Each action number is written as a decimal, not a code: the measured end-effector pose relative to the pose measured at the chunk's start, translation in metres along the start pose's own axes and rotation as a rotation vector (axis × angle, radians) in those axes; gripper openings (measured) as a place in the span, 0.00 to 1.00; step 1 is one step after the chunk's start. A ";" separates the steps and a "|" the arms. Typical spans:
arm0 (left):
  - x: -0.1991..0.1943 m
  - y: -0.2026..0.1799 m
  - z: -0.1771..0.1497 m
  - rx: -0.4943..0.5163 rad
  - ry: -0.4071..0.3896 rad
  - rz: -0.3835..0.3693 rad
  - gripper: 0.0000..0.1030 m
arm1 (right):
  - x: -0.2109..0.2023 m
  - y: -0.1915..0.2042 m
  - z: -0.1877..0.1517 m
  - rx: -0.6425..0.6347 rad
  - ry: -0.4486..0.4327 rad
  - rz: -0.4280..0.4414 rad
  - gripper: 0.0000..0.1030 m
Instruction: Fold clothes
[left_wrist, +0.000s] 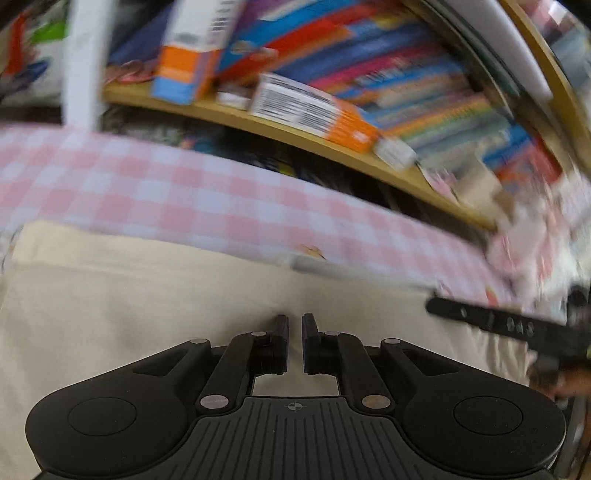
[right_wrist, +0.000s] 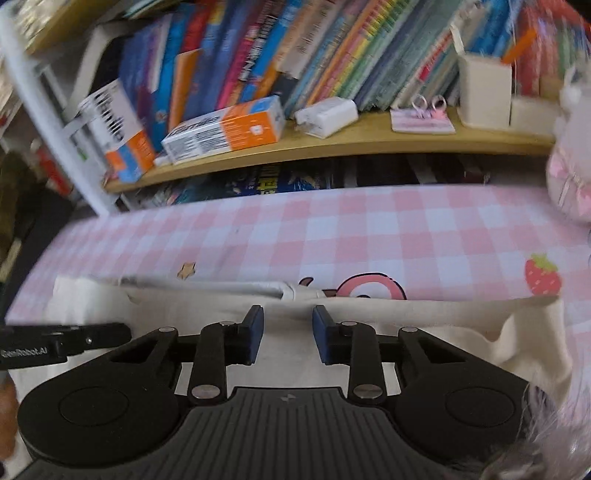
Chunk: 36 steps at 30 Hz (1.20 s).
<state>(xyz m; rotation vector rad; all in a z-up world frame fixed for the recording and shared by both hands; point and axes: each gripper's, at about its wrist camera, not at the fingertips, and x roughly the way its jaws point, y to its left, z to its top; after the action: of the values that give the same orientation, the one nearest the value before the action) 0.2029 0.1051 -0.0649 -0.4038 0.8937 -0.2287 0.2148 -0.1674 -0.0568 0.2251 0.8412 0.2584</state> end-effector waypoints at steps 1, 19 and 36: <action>0.000 0.004 -0.001 -0.030 -0.007 -0.013 0.08 | 0.002 -0.002 0.000 0.015 -0.002 0.005 0.25; -0.006 0.043 0.018 -0.198 -0.038 -0.043 0.10 | -0.056 -0.087 -0.009 0.055 -0.073 -0.230 0.13; -0.162 0.067 -0.048 -0.214 -0.098 0.080 0.35 | -0.176 -0.123 -0.077 0.175 -0.014 -0.128 0.23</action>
<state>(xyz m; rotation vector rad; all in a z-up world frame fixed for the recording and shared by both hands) 0.0682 0.2117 -0.0057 -0.5717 0.8383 -0.0388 0.0608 -0.3312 -0.0196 0.3346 0.8613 0.0635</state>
